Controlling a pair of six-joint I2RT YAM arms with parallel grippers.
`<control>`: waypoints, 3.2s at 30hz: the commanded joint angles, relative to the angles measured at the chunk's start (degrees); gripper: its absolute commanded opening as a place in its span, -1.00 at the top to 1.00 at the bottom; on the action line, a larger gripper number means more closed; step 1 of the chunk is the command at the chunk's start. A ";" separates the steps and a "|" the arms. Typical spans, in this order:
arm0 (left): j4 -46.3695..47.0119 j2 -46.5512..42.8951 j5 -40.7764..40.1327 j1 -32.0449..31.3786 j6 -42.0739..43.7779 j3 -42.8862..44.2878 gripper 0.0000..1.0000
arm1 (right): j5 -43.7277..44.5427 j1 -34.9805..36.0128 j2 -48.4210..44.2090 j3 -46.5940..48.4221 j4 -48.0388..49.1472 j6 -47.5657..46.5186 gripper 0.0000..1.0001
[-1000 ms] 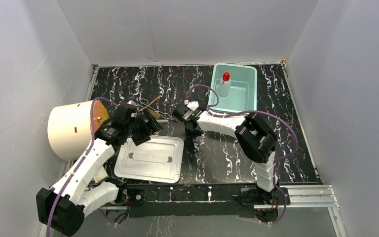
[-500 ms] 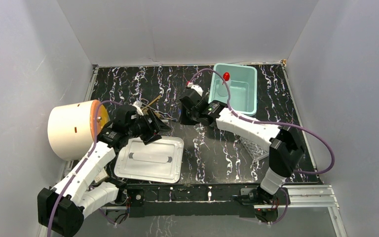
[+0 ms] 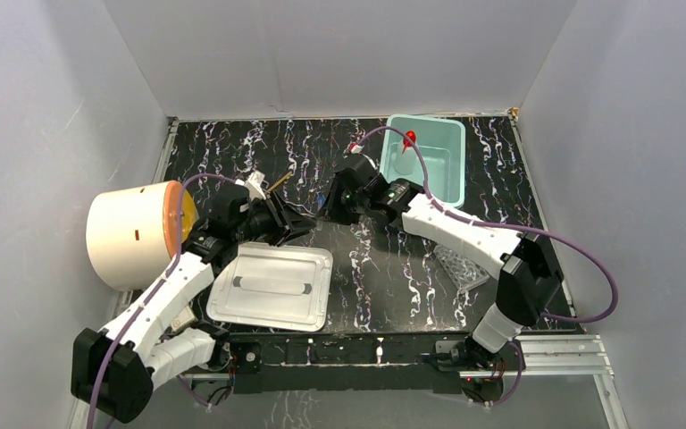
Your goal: Organize the chemistry lab equipment
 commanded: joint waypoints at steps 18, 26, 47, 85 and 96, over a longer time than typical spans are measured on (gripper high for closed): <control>6.50 0.13 4.37 -0.62 0.29 0.71 0.17 | -6.90 -1.65 -3.17 -1.47 5.68 5.16 0.57; 9.65 1.04 4.75 -0.62 -1.66 -0.81 0.46 | -8.14 -1.65 -3.47 -2.49 6.73 5.82 0.57; 6.63 3.43 7.14 -0.62 5.10 2.11 1.00 | -11.59 -2.82 -2.47 -1.12 6.29 1.38 0.19; -10.01 4.92 25.31 -0.64 41.47 13.04 1.00 | -43.22 -14.35 -8.48 -0.56 8.11 -4.33 0.22; -8.24 5.06 27.73 -0.62 39.48 13.07 1.00 | -43.00 -14.65 -5.67 1.64 6.19 -6.70 0.21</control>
